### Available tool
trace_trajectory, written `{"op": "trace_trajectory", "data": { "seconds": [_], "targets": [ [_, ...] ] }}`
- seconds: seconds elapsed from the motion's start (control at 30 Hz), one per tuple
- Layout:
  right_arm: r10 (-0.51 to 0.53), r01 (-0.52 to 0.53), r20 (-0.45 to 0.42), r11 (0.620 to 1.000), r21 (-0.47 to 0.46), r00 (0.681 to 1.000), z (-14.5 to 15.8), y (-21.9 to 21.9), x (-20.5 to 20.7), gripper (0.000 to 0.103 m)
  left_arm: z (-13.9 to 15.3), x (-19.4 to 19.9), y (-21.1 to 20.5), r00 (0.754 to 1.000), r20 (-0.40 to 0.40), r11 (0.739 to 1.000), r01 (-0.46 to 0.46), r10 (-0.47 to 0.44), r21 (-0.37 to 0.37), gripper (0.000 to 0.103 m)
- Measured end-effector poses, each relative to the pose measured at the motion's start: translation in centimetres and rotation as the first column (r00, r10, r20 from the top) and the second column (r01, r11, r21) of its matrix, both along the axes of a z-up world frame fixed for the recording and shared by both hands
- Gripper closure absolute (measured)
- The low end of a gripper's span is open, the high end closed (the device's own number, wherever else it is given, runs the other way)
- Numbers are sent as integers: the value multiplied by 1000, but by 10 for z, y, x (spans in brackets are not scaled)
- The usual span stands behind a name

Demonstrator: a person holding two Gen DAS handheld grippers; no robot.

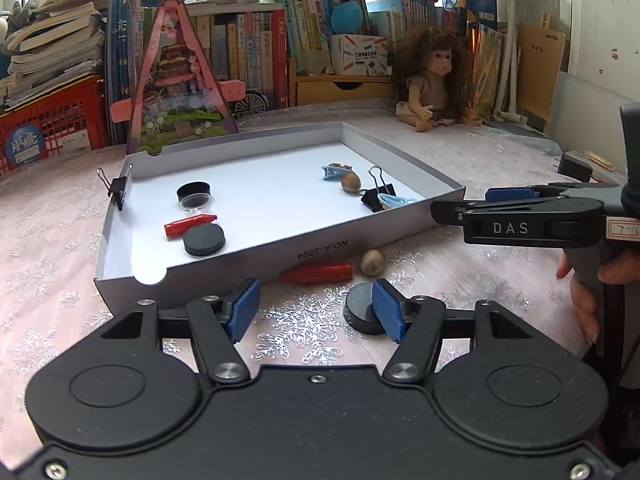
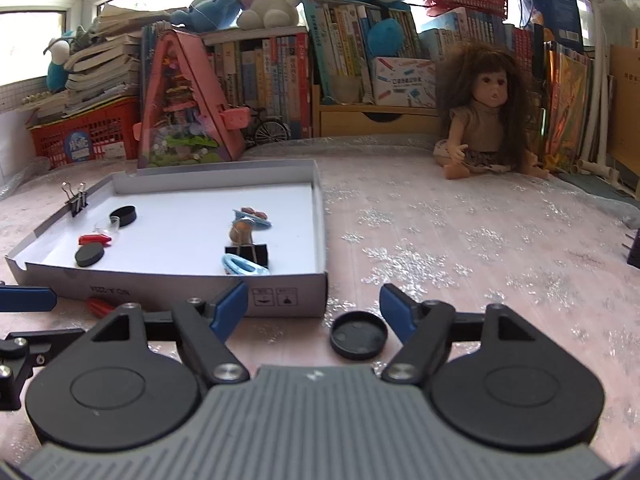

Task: Organize rigid objects
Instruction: 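Withdraw both tools from the tray toward the remaining black pieces, then grasp another black disc with the left tool while the right tool approaches a black cap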

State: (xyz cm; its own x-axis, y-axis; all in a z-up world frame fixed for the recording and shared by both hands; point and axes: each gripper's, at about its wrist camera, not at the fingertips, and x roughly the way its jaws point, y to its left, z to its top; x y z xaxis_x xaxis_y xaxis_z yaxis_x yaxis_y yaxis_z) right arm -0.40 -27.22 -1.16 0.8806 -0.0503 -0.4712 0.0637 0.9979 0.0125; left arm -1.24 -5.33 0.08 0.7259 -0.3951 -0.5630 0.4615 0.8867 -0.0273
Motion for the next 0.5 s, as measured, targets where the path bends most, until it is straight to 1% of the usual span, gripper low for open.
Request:
{"op": "trace_trajectory", "data": {
  "seconds": [0.1, 0.33, 0.5],
  "targets": [
    [-16, 16, -17, 1000, -15, 1000, -3, 0, 1, 19, -1, -1, -3, 1000, -2, 1000, 12, -12, -2, 42],
    [-48, 47, -73, 999, -9, 996, -7, 0, 9, 18, -3, -5, -11, 999, -5, 999, 46, -46, 4, 42],
    [-44, 42, -85, 999, -26, 995, -9, 3, 11, 18, -7, -6, -15, 999, -15, 999, 50, -50, 11, 42]
  ]
}}
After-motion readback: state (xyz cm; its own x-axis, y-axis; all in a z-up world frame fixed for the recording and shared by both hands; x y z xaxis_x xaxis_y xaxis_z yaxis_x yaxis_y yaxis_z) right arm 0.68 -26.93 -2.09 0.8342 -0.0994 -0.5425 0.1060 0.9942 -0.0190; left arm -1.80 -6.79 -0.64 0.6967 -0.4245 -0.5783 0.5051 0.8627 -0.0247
